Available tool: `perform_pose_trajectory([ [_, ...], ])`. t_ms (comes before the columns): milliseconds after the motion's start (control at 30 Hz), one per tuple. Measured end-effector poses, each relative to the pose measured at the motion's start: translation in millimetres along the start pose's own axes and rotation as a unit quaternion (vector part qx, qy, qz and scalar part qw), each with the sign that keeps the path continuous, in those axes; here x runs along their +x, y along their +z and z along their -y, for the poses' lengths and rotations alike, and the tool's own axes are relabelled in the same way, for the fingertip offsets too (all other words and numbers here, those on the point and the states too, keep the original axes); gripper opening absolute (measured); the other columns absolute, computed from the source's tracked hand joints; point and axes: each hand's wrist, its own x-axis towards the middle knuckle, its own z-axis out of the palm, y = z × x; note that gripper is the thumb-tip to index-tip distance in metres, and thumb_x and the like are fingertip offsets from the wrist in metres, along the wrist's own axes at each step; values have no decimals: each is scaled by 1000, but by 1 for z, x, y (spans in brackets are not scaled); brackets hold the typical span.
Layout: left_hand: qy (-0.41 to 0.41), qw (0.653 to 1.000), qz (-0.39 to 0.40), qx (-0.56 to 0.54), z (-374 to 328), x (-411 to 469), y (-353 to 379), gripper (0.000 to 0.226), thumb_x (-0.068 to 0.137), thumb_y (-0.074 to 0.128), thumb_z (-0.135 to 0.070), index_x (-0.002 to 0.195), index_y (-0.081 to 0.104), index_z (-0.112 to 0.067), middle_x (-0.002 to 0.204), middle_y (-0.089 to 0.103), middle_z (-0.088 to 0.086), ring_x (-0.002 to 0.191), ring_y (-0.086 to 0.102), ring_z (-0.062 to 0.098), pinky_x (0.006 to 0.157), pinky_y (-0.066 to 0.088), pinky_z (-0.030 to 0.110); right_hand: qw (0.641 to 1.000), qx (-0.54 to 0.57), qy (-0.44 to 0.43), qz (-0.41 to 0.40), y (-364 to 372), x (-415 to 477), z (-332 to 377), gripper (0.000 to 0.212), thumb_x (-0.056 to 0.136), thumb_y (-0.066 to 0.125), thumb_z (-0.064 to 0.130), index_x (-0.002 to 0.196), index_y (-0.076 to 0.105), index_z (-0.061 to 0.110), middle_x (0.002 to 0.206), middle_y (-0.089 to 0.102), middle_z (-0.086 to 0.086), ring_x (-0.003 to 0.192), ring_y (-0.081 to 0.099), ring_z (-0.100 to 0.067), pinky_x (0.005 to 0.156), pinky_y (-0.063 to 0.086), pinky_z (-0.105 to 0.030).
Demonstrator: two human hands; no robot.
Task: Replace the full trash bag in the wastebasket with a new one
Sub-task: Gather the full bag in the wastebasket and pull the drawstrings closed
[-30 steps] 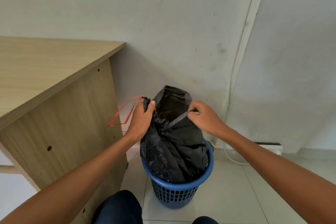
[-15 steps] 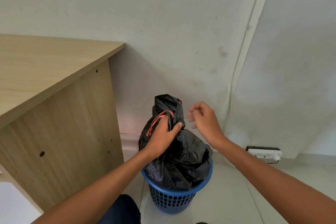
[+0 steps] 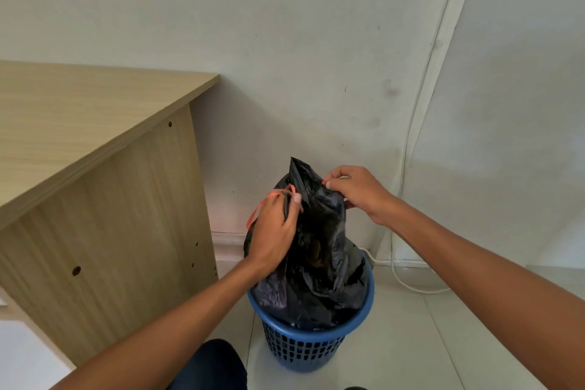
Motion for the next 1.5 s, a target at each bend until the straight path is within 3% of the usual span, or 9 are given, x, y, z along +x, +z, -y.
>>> perform_pose_trajectory([
  [167,-24,993,29,-115,-10,14,1,16,104,49,-39,104,56,-25,90,60,-12,89,60,5,77,45,28,998,-33,-31,53,-13,-8,15,14,88,71,10,102,73,8,84,72,0,71,61,-8,59,45,-13],
  [267,-17,984,107,-143,-18,22,2,59,90,65,-55,142,45,-35,131,61,-18,123,55,-1,99,47,22,990,-65,-80,91,-11,-14,28,16,88,69,5,105,71,7,79,67,-2,64,60,-4,57,46,-13],
  [367,-3,990,83,-117,-24,29,6,43,86,72,-52,124,60,-35,116,68,-18,110,61,-4,94,52,31,978,-127,-153,69,-10,-18,45,15,87,68,6,100,70,13,80,67,0,73,63,-8,74,50,-25],
  [500,-28,986,55,-154,-30,35,9,36,88,66,-60,113,64,-34,111,69,-12,109,64,5,96,52,41,969,-118,-214,31,-19,-29,88,19,87,66,3,104,70,11,80,66,-1,68,60,-3,61,43,-10],
  [767,-14,973,9,-231,-53,37,-1,43,104,48,-41,146,48,-29,133,55,-27,129,44,-14,104,33,6,914,145,-363,-106,-57,-59,202,16,81,65,3,95,67,10,83,69,-6,77,65,-21,64,51,-32],
  [967,9,972,62,-225,-65,42,-10,44,98,55,-53,139,53,-38,140,54,-14,131,47,-5,111,38,22,920,153,-355,-66,-48,-59,210,15,84,64,0,98,66,3,86,67,-13,77,64,-25,66,55,-36],
  [1100,-12,986,38,-160,-78,52,-7,33,86,65,-63,112,63,-43,111,64,-4,103,62,2,90,49,23,878,242,-411,-46,-43,-66,230,14,86,63,-5,100,62,-4,84,65,-17,79,64,-27,70,55,-34],
  [1367,12,984,42,-171,-86,62,-13,43,106,43,-39,88,73,-13,89,69,-11,91,59,-11,80,38,4,918,146,-342,-141,-38,-60,208,24,95,44,4,114,58,3,93,66,-15,69,67,-21,59,57,-36],
  [1500,4,986,64,-151,-90,72,-25,47,106,37,-49,92,75,-26,94,70,0,93,62,3,83,43,23,969,-6,-191,-155,-30,-35,128,29,92,45,8,119,53,14,109,66,-5,93,64,-15,79,53,-33],
])
